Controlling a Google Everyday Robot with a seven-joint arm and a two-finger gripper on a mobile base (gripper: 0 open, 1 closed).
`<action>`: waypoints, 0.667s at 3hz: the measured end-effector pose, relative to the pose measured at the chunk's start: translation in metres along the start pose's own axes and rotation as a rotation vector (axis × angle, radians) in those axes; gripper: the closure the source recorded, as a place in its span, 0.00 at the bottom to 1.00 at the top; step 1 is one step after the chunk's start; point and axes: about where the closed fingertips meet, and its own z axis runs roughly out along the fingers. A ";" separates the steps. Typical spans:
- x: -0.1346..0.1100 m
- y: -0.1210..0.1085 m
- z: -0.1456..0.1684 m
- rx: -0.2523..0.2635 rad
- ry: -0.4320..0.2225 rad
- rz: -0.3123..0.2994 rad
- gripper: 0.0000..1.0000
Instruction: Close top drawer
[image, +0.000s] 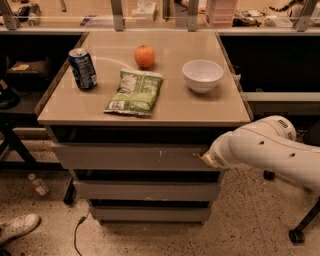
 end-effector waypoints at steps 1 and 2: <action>0.024 0.000 -0.022 -0.015 0.068 0.027 1.00; 0.098 -0.003 -0.106 0.014 0.200 0.190 1.00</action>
Offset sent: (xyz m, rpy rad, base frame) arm -0.2958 -0.1988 0.1112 -0.1955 0.5353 -0.4967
